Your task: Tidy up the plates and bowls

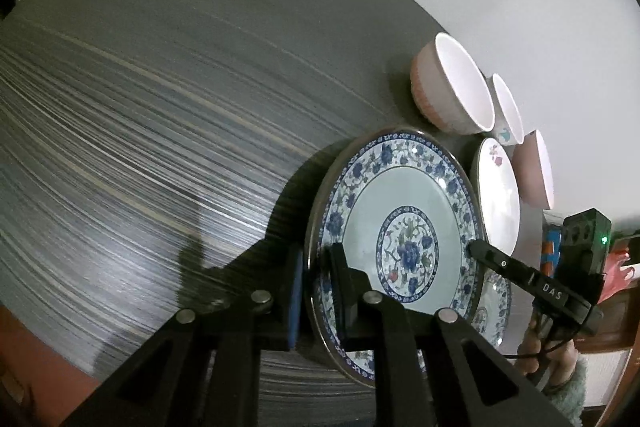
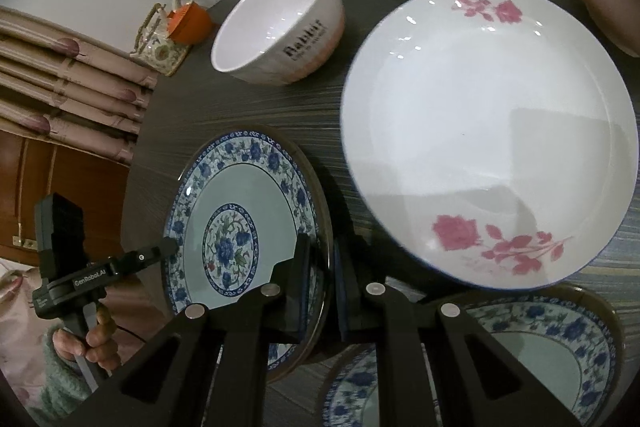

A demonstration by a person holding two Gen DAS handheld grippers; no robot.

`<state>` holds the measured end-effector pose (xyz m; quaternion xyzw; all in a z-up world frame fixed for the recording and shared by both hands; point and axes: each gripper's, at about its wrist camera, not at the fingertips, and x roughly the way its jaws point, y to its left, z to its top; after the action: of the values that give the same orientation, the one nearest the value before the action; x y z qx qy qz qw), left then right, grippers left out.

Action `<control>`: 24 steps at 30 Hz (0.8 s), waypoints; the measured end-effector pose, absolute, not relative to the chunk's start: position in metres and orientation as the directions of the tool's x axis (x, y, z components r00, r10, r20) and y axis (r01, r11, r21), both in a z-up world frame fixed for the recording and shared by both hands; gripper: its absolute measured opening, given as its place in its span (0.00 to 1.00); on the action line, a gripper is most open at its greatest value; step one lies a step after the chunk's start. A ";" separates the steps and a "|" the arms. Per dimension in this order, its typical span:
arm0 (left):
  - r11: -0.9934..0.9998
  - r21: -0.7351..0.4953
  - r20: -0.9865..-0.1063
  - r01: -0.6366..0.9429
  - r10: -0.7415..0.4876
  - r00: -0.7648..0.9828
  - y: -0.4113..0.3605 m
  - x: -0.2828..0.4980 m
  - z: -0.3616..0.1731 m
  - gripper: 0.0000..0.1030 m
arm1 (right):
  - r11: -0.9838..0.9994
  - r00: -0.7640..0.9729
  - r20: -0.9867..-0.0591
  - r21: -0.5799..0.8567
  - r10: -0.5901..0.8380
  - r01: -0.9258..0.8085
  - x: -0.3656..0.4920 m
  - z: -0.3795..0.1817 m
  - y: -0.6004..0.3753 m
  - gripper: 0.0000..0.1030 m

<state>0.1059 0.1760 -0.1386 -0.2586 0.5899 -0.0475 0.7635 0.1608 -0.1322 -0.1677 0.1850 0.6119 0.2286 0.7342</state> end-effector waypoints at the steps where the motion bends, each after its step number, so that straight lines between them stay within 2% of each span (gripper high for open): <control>1: 0.864 -0.446 -0.877 -0.233 -0.371 0.305 0.179 0.106 -0.136 0.12 | 0.825 0.150 -0.812 0.554 0.565 -0.110 0.160 -0.166 -0.130 0.12; 11: 0.886 -0.399 -0.890 -0.237 -0.313 0.331 0.204 0.099 -0.123 0.13 | 0.821 0.177 -0.802 0.560 0.571 -0.111 0.139 -0.155 -0.096 0.12; 24: 0.897 -0.362 -0.908 -0.253 -0.279 0.311 0.213 0.097 -0.137 0.13 | 0.820 0.157 -0.805 0.568 0.572 -0.076 0.121 -0.170 -0.070 0.12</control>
<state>0.0969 0.2135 -0.1368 -0.2266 0.5867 -0.0083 0.7774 0.1206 -0.0695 -0.1702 0.2033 0.6104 0.2211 0.7329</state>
